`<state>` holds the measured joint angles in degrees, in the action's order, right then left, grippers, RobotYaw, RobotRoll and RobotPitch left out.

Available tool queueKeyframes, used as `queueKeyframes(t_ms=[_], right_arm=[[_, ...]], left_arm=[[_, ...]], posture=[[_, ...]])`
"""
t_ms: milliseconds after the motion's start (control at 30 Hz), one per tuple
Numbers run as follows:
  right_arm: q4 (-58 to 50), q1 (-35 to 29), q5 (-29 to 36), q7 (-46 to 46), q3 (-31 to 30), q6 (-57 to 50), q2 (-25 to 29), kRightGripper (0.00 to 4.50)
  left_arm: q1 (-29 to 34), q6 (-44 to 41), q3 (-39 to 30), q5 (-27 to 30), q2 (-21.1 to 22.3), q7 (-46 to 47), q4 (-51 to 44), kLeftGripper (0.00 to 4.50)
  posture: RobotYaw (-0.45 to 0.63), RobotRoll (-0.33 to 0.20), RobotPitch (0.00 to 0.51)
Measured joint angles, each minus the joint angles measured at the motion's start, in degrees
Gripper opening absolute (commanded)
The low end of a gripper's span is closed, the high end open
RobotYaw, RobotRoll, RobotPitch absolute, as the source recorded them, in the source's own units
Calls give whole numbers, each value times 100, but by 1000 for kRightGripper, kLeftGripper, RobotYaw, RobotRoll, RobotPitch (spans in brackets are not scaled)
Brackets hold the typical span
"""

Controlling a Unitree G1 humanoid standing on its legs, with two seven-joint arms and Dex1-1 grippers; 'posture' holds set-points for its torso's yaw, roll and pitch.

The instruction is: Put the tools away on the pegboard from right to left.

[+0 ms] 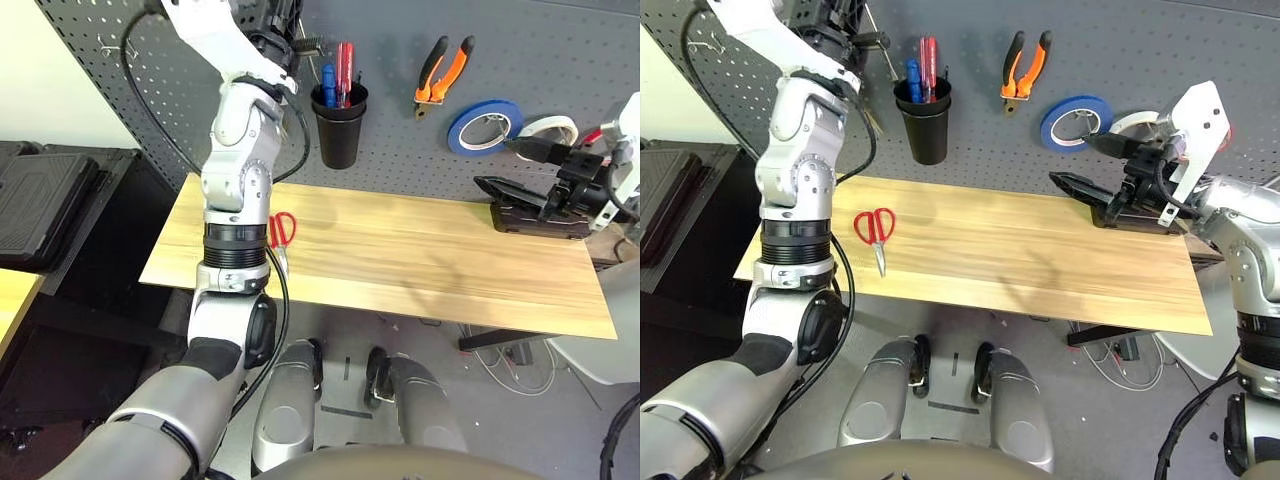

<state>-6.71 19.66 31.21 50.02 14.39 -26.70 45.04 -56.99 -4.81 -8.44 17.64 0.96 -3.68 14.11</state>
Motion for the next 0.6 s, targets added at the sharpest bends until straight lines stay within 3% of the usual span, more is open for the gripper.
queueKeyframes(t_ms=[200,533,600], right_arm=[[-14,1,-57,-120,-4,31,-48,4500],[-87,-3,-106,-171,-55,67,-161,4500],[-84,23,-115,-169,-114,86,-204,4500]], left_arm=[[0,633,-6,-276,33,-6,840,607],[220,522,56,-374,27,-45,603,4365],[313,351,63,-372,71,-48,255,4440]], posture=[[55,0,118],[83,0,138],[93,0,143]])
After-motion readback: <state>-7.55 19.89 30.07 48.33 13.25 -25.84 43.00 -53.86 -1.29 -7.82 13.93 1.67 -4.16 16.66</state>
